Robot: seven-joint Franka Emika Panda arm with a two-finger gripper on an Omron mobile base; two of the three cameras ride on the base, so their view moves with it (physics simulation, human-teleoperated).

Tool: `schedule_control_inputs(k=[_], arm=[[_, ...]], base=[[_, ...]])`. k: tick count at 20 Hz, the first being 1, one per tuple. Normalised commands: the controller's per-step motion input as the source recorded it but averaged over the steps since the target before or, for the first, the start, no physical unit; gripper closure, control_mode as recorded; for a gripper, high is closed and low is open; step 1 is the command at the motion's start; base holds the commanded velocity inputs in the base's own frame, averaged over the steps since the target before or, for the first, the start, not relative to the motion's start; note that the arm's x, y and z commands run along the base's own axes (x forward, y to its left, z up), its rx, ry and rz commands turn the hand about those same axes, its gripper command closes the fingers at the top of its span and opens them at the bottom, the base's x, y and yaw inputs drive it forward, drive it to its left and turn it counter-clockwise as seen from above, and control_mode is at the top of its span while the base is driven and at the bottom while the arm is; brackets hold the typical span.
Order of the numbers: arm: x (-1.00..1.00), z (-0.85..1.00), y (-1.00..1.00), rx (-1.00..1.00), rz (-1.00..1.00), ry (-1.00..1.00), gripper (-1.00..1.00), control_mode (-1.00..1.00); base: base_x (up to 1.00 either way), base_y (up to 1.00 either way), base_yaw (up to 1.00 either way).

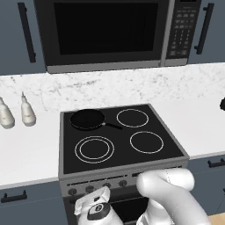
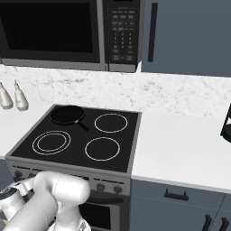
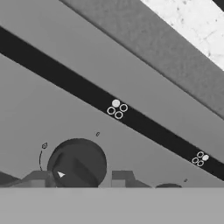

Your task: Turn off the rear left burner of the stove.

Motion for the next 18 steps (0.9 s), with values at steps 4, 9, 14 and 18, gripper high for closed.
schedule_control_inputs(k=[4,9,14,18], arm=[[0.14,0.18,-0.18,0.53,-0.17,0.0,1.0,-1.0],[0.26,0.19,-0.16,0.52,-0.18,0.0,1.0,-1.0],[0.33,0.24,-0.19,0.49,-0.18,0.0,1.0,-1.0],[0.47,0.2,-0.24,0.44,-0.18,0.0,1.0,-1.0]], base=[[0.0,0.0,0.0],[0.0,0.0,0.0],[0.0,0.0,0.0],[0.0,0.0,0.0]])
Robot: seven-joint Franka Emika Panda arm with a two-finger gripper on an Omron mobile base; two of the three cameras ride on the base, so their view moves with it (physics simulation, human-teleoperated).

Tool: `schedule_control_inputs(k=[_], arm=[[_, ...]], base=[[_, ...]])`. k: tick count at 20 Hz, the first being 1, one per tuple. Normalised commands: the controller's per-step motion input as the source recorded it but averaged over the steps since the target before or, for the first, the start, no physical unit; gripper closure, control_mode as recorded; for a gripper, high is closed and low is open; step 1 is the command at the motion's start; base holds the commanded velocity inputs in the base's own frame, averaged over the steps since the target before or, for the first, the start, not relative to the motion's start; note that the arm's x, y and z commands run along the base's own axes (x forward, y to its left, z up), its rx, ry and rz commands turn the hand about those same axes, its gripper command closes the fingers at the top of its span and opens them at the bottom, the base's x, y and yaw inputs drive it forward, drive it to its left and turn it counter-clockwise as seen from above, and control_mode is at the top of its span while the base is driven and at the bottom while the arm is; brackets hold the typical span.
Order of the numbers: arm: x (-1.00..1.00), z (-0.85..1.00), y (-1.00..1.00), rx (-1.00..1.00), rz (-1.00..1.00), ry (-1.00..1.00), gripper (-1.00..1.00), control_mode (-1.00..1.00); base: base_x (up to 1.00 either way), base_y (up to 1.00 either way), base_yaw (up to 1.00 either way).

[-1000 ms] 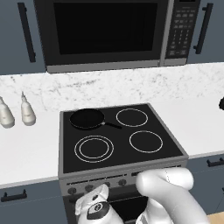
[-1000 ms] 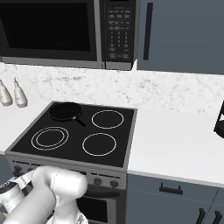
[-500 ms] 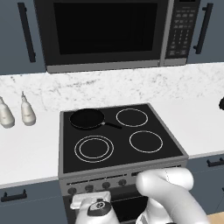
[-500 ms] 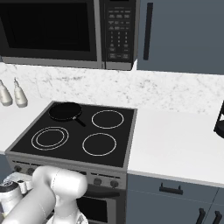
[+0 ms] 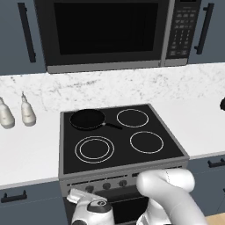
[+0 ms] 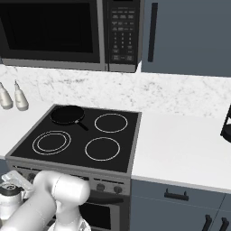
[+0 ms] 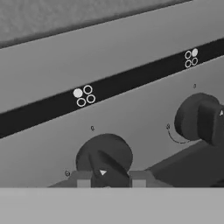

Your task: Turn off the rear left burner of the stove.

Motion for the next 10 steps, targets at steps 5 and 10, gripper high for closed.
schedule_control_inputs(k=[5,10], arm=[[0.68,0.14,-0.34,0.43,-0.18,0.0,1.0,-1.0],[0.75,0.06,-0.53,0.46,-0.17,0.0,1.0,-1.0]], base=[[0.0,0.0,0.0],[0.0,0.0,0.0]])
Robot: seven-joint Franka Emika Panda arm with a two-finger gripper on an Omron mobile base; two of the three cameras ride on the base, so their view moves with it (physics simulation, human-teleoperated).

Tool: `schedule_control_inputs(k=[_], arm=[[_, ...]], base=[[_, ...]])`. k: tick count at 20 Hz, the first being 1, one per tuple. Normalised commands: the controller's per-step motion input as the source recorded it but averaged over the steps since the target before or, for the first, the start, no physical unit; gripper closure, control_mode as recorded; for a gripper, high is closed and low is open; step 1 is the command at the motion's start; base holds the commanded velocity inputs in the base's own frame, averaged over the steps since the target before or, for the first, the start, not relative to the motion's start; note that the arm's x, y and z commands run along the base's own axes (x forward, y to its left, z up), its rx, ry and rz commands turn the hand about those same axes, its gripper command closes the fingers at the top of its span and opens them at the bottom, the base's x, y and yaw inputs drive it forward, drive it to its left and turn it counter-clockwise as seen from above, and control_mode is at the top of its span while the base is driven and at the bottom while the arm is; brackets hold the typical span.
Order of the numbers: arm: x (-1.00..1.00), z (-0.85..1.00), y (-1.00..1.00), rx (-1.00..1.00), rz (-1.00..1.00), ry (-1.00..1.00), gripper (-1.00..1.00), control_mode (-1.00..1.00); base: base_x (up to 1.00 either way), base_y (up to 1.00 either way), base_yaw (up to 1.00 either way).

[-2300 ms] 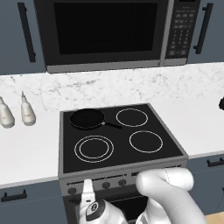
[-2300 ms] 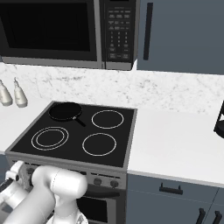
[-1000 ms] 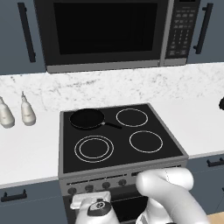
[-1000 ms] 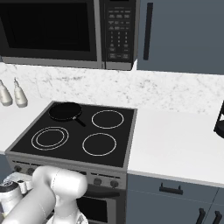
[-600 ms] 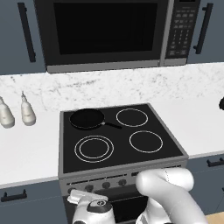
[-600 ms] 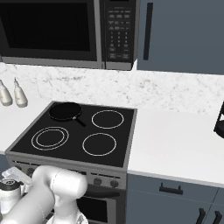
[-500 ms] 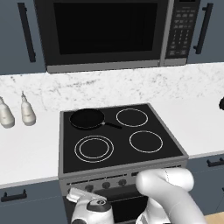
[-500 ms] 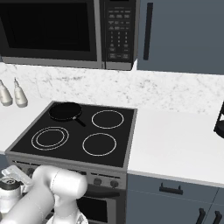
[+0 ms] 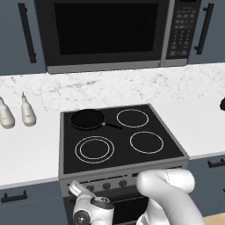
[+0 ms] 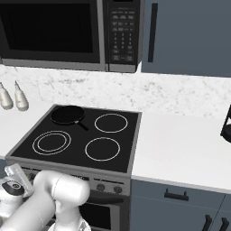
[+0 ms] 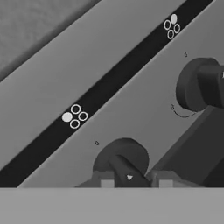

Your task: Turn off the rear left burner of the stove.

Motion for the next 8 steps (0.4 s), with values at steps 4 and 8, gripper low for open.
schedule_control_inputs(k=[4,8], arm=[[0.66,0.02,-0.66,0.42,-0.16,0.0,1.0,-1.0],[0.35,0.0,-0.42,0.27,-0.22,0.0,1.0,-1.0]], base=[[0.0,0.0,0.0],[0.0,0.0,0.0]])
